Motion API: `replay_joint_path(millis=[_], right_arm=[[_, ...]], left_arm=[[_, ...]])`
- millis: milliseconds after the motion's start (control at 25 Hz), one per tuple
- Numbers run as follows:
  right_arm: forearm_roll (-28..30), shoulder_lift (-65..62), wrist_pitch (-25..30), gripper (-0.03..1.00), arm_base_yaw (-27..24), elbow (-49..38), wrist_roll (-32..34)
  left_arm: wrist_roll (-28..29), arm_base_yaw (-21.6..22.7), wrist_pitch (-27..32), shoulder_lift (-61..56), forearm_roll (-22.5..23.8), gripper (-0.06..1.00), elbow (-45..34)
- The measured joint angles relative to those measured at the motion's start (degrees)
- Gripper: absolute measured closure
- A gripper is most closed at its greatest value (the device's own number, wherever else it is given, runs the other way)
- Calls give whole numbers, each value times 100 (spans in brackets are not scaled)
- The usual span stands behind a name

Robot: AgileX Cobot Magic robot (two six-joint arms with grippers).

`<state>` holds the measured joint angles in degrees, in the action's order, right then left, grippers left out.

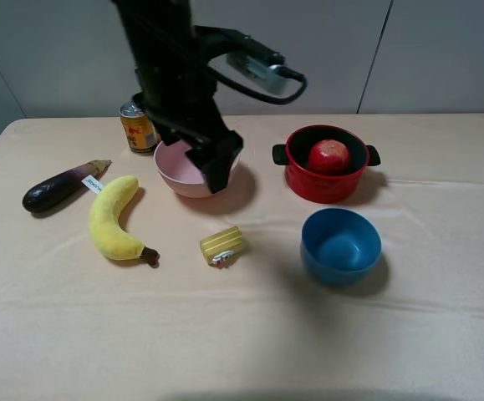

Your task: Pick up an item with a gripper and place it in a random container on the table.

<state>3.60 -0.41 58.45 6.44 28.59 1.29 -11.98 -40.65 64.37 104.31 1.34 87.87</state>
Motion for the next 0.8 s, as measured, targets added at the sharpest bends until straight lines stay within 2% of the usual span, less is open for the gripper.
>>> replay_joint_path(millis=[120, 280, 520, 800], right_arm=[[0, 0, 0, 27, 0, 0, 0], [0, 0, 0, 27, 0, 0, 0], [0, 0, 0, 27, 0, 0, 0], [0, 0, 0, 27, 0, 0, 0]], left_arm=[[107, 192, -435, -793, 6, -5, -1106], [165, 474, -711, -1844, 6, -5, -2317], [171, 856, -777, -3243, 6, -5, -3482], [428, 923, -763, -4548, 6, -5, -4444]])
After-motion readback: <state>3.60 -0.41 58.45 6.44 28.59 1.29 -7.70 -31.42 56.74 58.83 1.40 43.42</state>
